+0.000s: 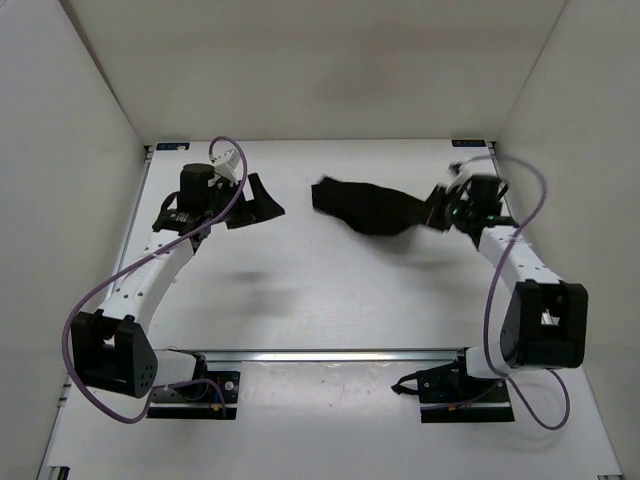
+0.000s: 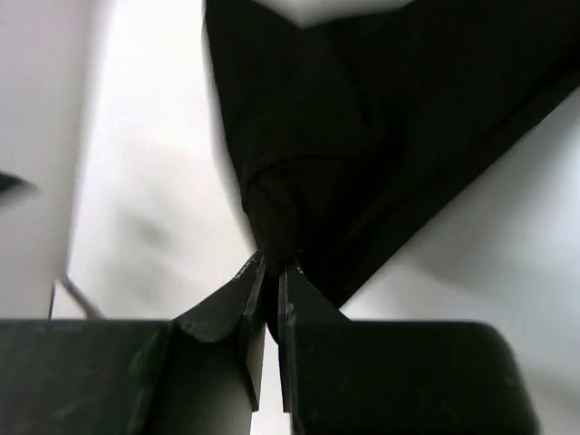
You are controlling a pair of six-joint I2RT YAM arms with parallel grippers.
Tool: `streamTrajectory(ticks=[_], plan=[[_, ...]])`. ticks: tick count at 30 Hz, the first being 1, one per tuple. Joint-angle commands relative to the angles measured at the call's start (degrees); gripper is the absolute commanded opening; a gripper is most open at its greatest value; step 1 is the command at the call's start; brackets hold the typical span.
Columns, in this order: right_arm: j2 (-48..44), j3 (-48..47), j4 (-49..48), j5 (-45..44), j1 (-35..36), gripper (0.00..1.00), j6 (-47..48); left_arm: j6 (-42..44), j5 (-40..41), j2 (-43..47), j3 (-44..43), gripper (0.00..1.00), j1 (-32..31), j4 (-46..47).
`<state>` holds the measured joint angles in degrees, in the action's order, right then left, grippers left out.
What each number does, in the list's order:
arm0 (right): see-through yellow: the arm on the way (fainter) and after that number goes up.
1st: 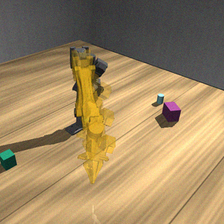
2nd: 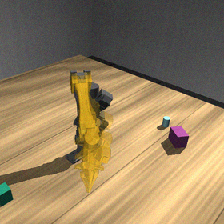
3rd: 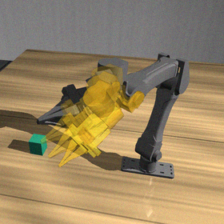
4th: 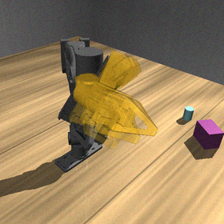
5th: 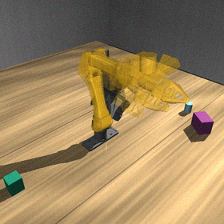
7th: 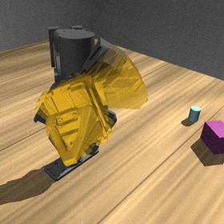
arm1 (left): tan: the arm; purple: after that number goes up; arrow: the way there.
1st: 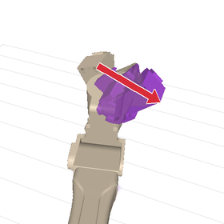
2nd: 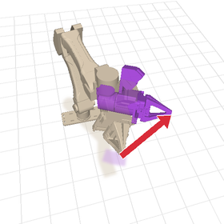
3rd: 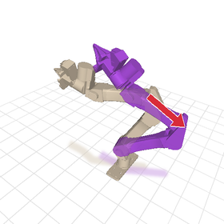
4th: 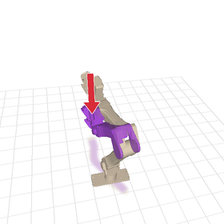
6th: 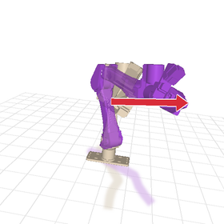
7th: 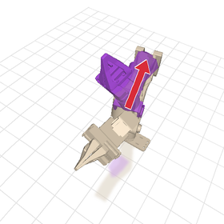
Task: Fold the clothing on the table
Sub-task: Flatten the skirt out
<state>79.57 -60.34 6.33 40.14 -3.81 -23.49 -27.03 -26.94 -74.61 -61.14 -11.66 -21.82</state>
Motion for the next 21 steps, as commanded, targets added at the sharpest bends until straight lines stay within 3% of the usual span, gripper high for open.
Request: streamTrajectory(ticks=[1,7,8,14,21], plan=[[-3.0,9.8,5.5,-1.5,6.0,0.0,3.8,0.5,0.2,-0.4,-2.7,0.99,-1.4,0.9],[-4.2,16.8,2.9,8.6,17.4,0.0,3.1,1.0,-1.4,-3.5,-4.2,0.98,-2.8,0.4],[-3.6,12.6,7.9,5.7,22.1,0.0,6.9,1.1,-1.6,-4.7,-5.0,0.99,-3.3,-0.1],[3.2,4.8,12.3,10.0,30.2,0.0,12.8,0.9,-3.4,-7.4,-5.2,0.99,-6.0,-0.4],[13.0,1.8,6.1,10.1,35.7,0.0,10.5,-1.0,-0.7,-3.9,4.5,0.98,-9.3,-1.6]])
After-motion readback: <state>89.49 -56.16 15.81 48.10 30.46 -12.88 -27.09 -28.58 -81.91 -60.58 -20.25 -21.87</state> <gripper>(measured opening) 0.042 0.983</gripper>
